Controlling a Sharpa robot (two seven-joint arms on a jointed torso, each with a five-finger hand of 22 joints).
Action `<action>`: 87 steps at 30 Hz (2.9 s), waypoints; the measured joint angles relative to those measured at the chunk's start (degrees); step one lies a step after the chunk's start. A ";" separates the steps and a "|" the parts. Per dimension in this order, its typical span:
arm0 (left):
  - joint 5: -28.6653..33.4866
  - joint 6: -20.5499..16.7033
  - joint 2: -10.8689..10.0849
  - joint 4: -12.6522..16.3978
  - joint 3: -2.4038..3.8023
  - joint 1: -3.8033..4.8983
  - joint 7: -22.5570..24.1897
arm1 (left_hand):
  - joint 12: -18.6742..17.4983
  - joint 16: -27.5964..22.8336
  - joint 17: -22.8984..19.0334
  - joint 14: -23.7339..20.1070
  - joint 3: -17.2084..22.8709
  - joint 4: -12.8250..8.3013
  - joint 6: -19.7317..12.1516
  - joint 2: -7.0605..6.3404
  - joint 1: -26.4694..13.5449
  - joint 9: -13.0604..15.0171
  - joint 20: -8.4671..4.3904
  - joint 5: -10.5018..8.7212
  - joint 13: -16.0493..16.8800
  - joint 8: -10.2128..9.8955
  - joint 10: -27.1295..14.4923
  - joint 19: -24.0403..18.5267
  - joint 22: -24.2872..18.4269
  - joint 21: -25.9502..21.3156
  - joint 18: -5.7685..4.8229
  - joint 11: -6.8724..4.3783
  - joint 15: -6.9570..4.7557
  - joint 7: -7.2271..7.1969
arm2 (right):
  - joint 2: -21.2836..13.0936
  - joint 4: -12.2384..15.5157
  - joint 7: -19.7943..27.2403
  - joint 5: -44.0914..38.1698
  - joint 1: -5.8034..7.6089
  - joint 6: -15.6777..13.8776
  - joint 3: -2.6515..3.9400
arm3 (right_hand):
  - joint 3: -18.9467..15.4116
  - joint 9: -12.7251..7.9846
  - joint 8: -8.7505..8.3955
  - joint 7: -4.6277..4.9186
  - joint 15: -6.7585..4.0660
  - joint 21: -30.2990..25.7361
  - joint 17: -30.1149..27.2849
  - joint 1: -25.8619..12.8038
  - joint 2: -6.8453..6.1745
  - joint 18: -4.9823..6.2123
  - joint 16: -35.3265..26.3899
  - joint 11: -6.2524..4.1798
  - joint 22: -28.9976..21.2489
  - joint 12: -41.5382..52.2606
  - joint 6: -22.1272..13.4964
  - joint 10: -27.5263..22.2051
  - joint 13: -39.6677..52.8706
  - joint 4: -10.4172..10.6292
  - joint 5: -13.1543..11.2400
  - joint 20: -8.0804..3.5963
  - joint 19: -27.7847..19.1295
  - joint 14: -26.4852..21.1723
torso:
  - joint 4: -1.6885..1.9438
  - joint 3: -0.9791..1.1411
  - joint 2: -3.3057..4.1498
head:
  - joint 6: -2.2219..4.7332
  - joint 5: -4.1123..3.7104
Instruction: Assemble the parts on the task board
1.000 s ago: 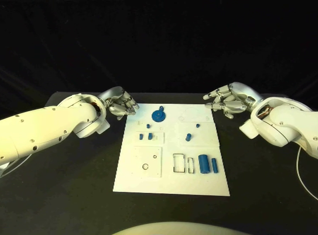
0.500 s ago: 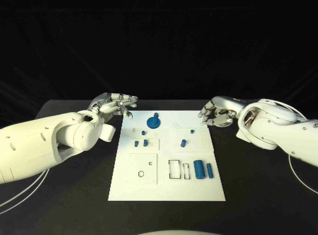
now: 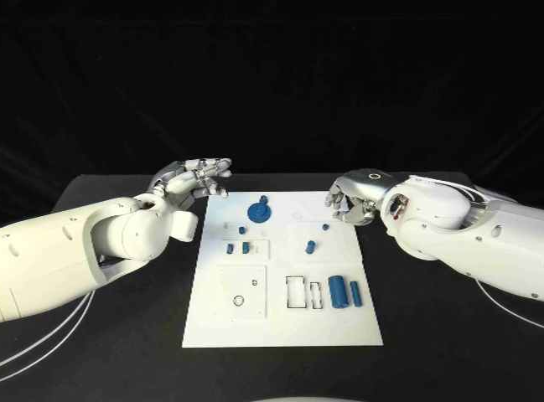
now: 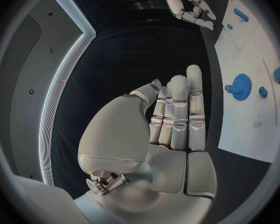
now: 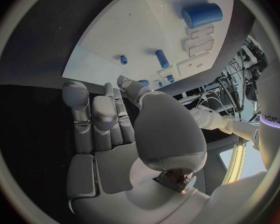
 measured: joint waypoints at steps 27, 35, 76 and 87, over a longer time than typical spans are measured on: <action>0.35 0.74 0.01 0.97 0.12 -0.01 0.54 | 0.64 0.00 -0.28 -0.63 0.70 -1.21 -1.15 0.51 1.43 -0.02 0.00 0.39 -0.01 0.31 -1.10 0.00 -0.23 -0.52 -0.02 0.29 0.21 0.72 | 4.35 -3.68 -0.48 -5.64 -2.68 4.80 -0.27 | 0.55 -0.05 -1.10 -0.25 0.00 -0.21 -0.07 -0.26 -0.73 0.00 -0.23 0.11 -0.13 -1.29 0.23 0.97 -3.09 0.55 0.01 -0.24 0.23 0.00 | 0.09 0.03 0.03 | -0.85 0.29; 0.22 0.76 0.20 0.91 0.13 -0.01 0.39 | 0.64 0.00 -0.34 -0.83 0.55 -1.49 -1.78 0.37 1.57 -0.08 0.00 0.39 -0.02 0.53 -1.33 0.00 -0.30 -0.52 -0.02 0.52 0.42 0.93 | 4.82 -4.38 -0.19 -5.84 -3.10 4.81 -0.25 | 0.71 0.47 -0.59 -0.58 0.00 -0.21 0.08 0.14 -0.32 0.00 -0.23 -0.30 0.36 -0.77 2.64 4.23 -3.84 0.39 -0.53 -0.44 0.43 -0.01 | 0.13 0.04 0.02 | -1.02 0.51; -3.11 4.41 0.83 0.29 0.14 -0.01 -2.83 | 1.96 0.00 -1.12 -1.95 1.42 -5.84 -1.84 0.07 4.59 0.02 -0.21 0.39 -0.68 2.44 -1.32 -0.21 0.76 -0.45 -0.02 0.51 0.10 0.59 | 4.32 -4.85 1.42 -5.70 -5.07 -1.79 0.11 | -0.12 1.88 0.45 -1.31 -1.04 2.70 3.27 2.25 1.77 0.00 2.66 -1.21 5.12 -0.64 6.39 8.40 -4.88 -1.18 -5.89 -1.16 2.59 0.18 | 0.04 0.03 -0.04 | -1.46 0.53; -3.49 5.31 0.75 -0.03 0.14 -0.01 -3.27 | 1.96 0.00 -1.18 -1.94 1.41 -6.17 -1.84 0.07 4.59 0.00 -0.29 0.39 -0.85 2.45 -1.32 -0.53 1.05 -0.05 -0.02 0.51 0.10 0.60 | 1.77 -0.83 2.35 -3.42 -4.79 -4.05 1.02 | -0.67 1.90 0.44 -1.32 -1.04 3.34 3.33 2.05 1.95 0.00 2.66 -1.03 5.78 -0.62 6.38 8.60 -5.09 -0.64 -5.90 -1.16 3.00 0.18 | 0.00 0.02 -0.04 | -1.39 0.47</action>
